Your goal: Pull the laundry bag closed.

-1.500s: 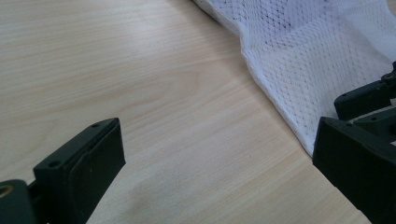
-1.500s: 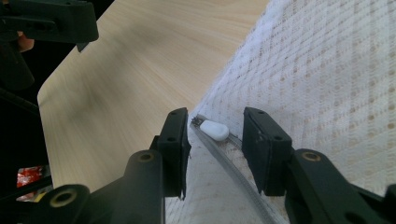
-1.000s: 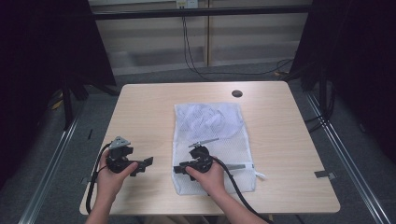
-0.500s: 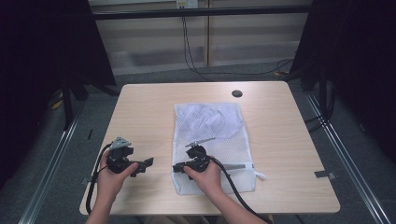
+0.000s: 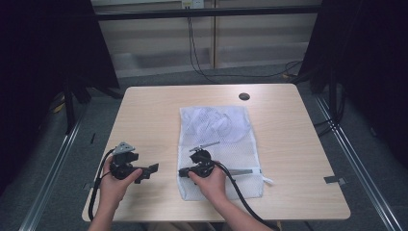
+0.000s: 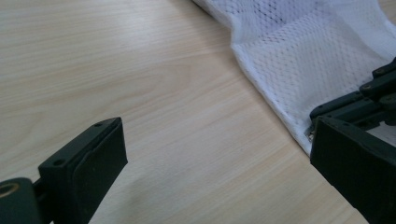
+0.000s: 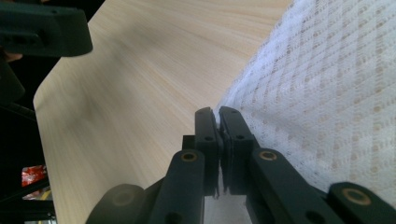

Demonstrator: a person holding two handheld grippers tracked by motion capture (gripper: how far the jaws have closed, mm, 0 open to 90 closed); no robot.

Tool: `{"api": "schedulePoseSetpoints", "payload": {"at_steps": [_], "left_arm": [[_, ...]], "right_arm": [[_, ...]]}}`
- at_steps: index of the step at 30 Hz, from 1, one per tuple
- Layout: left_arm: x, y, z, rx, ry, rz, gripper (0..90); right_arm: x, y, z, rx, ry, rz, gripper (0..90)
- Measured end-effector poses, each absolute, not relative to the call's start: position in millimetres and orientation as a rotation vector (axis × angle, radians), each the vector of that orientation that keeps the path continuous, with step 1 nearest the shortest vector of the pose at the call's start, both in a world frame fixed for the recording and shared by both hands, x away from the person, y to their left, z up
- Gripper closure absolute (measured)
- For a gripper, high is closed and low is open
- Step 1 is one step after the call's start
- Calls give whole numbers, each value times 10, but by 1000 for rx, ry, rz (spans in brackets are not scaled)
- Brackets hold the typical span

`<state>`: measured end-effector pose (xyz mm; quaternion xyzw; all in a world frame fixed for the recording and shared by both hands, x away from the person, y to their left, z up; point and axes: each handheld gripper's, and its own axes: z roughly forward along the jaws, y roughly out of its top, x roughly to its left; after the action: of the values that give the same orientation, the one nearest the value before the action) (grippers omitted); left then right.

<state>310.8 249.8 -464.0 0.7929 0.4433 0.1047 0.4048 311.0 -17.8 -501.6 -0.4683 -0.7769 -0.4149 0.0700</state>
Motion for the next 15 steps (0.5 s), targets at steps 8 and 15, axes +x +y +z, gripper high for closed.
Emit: {"api": "schedulePoseSetpoints", "payload": {"at_steps": [8, 15], "left_arm": [[3093, 2365, -4676, 2018, 1038, 114, 0], [3085, 2274, -4704, 2020, 1027, 74, 0]], "right_arm": [[3112, -244, -4943, -1406, -2290, -1292, 867], [3098, -320, -4860, -1402, -2249, -1335, 868]]}}
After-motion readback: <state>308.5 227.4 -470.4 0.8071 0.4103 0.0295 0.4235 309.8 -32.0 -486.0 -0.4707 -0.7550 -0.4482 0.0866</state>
